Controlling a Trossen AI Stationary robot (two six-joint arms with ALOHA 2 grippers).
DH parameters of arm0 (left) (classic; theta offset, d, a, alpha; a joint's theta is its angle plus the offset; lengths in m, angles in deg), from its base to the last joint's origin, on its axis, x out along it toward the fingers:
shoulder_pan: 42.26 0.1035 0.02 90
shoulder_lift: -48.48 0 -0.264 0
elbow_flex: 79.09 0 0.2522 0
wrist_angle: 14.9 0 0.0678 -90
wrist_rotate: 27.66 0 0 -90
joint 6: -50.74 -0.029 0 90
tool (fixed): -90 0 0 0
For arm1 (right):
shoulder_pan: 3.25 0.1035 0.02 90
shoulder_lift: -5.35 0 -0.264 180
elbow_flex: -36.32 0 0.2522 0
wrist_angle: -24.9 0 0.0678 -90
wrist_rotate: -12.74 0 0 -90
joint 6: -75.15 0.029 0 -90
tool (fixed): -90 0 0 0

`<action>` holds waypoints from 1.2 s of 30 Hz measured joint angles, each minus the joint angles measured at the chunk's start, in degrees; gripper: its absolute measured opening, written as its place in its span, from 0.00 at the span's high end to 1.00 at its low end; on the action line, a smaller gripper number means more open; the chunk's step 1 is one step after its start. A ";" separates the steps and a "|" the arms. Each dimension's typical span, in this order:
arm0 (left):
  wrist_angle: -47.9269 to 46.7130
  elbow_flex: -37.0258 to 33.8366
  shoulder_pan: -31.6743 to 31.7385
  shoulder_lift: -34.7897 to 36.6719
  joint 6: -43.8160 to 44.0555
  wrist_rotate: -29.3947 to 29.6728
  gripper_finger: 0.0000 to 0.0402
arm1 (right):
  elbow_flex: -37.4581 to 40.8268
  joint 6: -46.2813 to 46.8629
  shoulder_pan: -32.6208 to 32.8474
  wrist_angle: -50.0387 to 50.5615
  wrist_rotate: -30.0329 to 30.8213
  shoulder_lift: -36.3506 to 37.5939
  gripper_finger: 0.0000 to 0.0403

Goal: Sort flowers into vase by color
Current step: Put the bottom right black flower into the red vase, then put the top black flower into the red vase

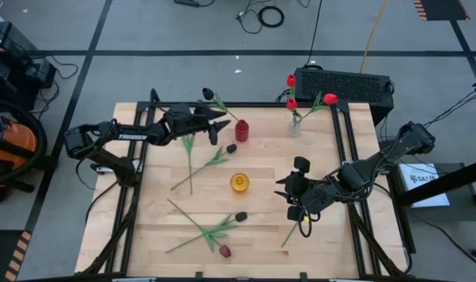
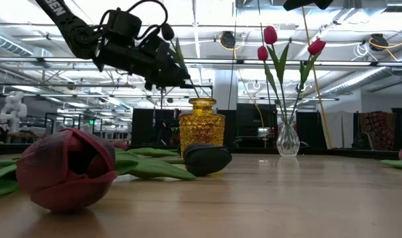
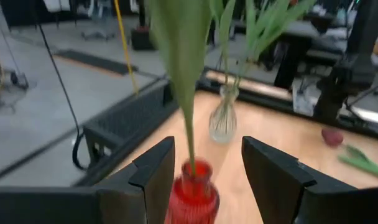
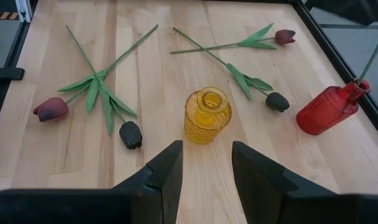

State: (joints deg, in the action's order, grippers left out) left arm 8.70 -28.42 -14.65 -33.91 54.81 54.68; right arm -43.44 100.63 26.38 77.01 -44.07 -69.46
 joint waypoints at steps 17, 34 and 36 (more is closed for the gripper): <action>1.94 0.00 0.15 0.00 -3.93 0.28 0.89 | 0.00 -1.07 0.00 -0.37 0.04 0.00 0.68; -28.82 0.00 -0.62 0.13 8.97 10.37 0.96 | 0.00 -0.81 0.00 0.50 0.04 0.00 0.68; -35.11 0.00 -0.72 0.37 10.53 13.45 0.96 | 0.00 -0.79 0.00 0.50 0.04 0.00 0.68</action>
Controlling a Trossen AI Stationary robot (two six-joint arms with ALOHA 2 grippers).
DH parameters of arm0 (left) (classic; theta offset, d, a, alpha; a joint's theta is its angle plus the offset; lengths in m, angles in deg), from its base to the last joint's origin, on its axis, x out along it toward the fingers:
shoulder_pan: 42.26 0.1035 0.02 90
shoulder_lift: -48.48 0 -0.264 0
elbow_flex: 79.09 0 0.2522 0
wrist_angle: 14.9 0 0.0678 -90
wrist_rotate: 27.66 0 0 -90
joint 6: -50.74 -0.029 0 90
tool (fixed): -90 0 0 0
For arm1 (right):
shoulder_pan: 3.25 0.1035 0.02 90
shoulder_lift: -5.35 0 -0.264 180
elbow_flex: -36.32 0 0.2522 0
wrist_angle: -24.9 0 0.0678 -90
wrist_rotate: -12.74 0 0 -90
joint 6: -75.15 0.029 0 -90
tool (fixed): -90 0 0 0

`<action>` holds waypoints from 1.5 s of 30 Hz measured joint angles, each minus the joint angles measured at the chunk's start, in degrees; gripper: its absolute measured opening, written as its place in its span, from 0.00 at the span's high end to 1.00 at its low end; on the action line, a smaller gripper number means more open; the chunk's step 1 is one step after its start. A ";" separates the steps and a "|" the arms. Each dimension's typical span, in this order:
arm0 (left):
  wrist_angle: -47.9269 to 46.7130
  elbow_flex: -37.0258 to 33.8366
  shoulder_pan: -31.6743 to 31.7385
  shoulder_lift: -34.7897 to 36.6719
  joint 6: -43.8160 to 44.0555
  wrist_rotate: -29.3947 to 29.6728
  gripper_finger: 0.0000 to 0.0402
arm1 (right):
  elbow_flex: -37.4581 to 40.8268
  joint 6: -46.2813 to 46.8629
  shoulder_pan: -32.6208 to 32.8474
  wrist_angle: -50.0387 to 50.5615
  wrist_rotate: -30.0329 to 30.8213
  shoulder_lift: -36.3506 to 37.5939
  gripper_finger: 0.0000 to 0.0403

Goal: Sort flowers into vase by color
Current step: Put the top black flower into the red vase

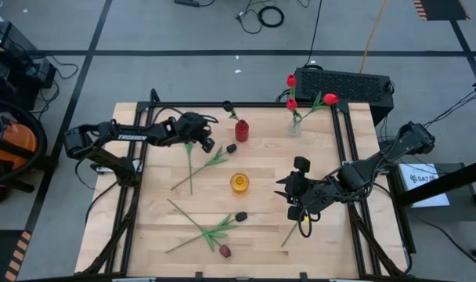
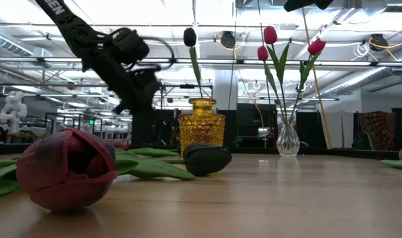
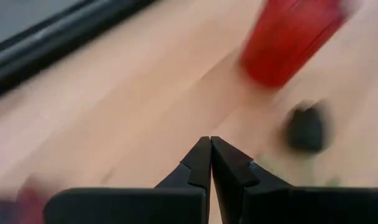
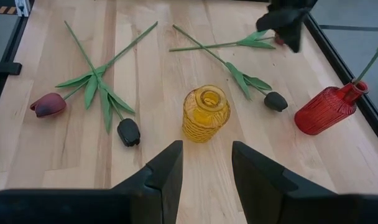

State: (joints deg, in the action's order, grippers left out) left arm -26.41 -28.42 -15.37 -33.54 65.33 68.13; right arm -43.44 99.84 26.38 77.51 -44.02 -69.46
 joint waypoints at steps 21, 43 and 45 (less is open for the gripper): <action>-13.20 0.00 -20.09 0.00 2.78 4.10 0.96 | 0.00 -4.51 0.00 -1.22 1.44 0.00 0.68; -12.12 -6.35 -28.90 0.00 5.84 16.99 0.50 | 0.00 -8.14 -3.80 -3.02 1.33 0.00 0.68; -9.80 -8.54 -28.85 -0.04 5.81 17.00 0.49 | 0.00 -8.59 -3.80 -3.17 1.31 0.00 0.68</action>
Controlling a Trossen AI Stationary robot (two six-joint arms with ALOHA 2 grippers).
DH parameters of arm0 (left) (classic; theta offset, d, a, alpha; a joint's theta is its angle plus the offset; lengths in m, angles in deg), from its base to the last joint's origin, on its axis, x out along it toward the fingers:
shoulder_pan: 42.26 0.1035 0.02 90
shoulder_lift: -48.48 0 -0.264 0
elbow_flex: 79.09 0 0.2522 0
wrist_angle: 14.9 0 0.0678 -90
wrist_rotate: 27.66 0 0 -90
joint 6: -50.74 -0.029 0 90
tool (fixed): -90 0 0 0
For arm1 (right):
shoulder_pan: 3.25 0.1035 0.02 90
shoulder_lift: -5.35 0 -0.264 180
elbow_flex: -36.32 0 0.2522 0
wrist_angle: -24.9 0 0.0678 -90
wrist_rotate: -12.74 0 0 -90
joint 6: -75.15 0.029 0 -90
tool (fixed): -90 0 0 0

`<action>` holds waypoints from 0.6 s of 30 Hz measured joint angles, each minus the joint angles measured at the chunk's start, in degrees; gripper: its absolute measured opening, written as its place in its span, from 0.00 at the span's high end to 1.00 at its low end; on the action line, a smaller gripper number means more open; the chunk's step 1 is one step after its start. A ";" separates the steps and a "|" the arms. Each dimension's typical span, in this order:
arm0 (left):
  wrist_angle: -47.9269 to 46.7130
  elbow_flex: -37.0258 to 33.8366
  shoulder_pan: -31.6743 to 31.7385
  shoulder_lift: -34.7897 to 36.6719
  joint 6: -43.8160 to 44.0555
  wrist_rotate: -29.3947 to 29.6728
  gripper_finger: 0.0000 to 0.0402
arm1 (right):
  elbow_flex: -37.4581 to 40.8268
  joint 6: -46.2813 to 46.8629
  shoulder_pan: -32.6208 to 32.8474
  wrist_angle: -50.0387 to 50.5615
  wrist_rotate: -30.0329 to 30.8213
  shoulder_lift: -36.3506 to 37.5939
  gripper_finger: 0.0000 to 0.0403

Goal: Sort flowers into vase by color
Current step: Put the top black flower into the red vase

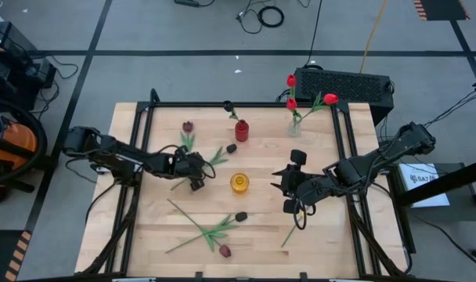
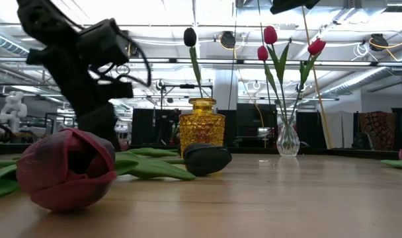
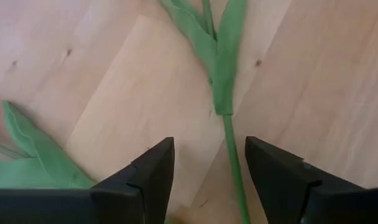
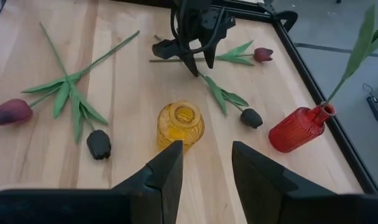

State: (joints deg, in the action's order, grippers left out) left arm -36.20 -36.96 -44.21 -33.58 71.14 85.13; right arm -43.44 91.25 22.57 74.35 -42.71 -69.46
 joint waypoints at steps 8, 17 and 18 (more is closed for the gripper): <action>3.59 -2.24 1.53 0.13 -1.40 -3.45 0.55 | 0.00 -0.57 0.00 -0.44 -0.11 0.00 0.68; 4.82 -2.39 3.71 0.13 -2.72 -8.07 0.88 | 0.00 -0.57 0.02 -1.18 -0.11 0.00 0.68; 4.63 -2.41 3.73 0.32 -2.77 -8.05 0.92 | 0.00 -0.57 0.02 -1.18 -0.11 0.00 0.68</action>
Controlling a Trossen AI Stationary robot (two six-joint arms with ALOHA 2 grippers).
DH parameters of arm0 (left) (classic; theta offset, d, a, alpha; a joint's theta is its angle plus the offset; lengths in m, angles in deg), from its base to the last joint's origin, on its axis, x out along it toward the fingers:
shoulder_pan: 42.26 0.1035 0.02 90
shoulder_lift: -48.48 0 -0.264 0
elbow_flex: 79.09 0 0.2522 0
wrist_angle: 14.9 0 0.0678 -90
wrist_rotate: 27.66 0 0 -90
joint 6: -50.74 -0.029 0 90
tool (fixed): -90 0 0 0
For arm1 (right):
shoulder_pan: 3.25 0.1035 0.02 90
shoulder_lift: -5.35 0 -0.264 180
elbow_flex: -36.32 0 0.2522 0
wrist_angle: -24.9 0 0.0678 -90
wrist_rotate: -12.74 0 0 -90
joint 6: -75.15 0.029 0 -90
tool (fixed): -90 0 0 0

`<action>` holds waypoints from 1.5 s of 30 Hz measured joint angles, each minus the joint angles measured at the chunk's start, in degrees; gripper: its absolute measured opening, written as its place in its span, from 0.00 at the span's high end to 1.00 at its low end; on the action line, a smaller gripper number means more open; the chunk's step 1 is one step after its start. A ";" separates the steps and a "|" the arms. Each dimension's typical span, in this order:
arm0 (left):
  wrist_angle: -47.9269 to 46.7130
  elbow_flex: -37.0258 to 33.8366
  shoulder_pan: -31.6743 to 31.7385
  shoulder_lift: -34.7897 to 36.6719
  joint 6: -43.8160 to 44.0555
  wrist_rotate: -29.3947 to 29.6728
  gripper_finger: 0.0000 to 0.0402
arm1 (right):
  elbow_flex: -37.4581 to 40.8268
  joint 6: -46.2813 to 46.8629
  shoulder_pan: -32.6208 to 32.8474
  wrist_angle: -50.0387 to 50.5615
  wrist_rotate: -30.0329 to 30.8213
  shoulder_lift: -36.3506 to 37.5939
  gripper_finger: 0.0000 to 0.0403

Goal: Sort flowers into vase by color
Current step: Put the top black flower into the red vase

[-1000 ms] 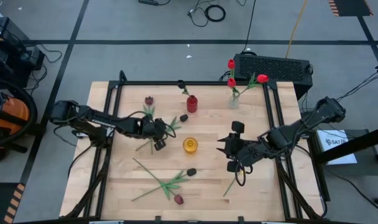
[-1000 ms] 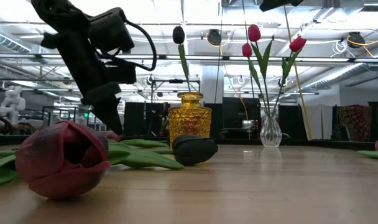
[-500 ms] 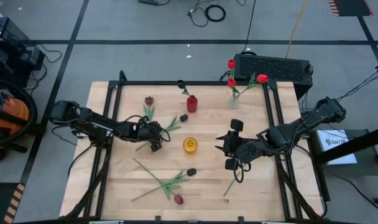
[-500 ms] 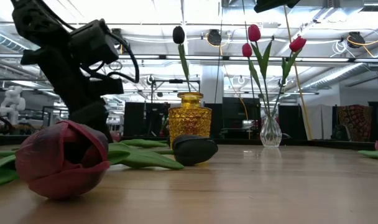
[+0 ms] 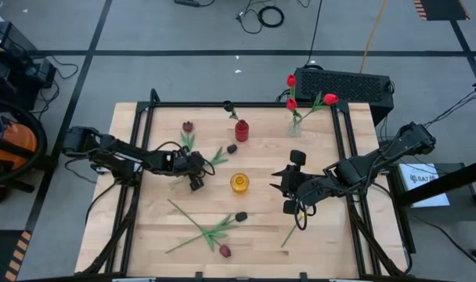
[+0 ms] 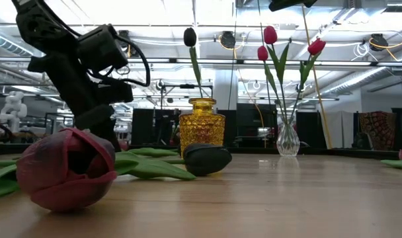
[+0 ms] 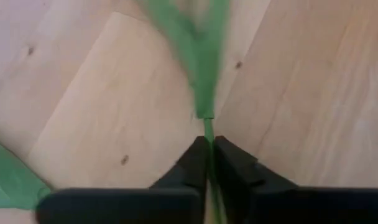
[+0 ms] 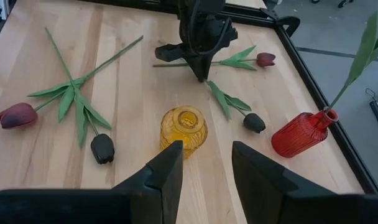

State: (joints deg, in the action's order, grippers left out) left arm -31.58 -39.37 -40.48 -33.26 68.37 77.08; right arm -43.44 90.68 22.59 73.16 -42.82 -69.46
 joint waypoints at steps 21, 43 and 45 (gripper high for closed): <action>-10.37 -0.15 -3.51 31.08 1.06 -5.74 0.98 | 0.00 1.63 0.02 0.37 0.02 -0.30 0.68; 8.91 -0.11 -20.13 44.42 -11.83 -9.99 0.98 | 0.00 2.64 0.00 0.41 0.02 -0.31 0.68; 11.10 -0.09 -20.64 44.42 -13.52 -9.87 0.98 | 0.00 2.64 0.00 0.29 0.02 -0.31 0.68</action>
State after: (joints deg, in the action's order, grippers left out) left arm -20.48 -39.46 -61.12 11.16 54.86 67.21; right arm -43.44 93.33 22.59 73.45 -42.80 -69.77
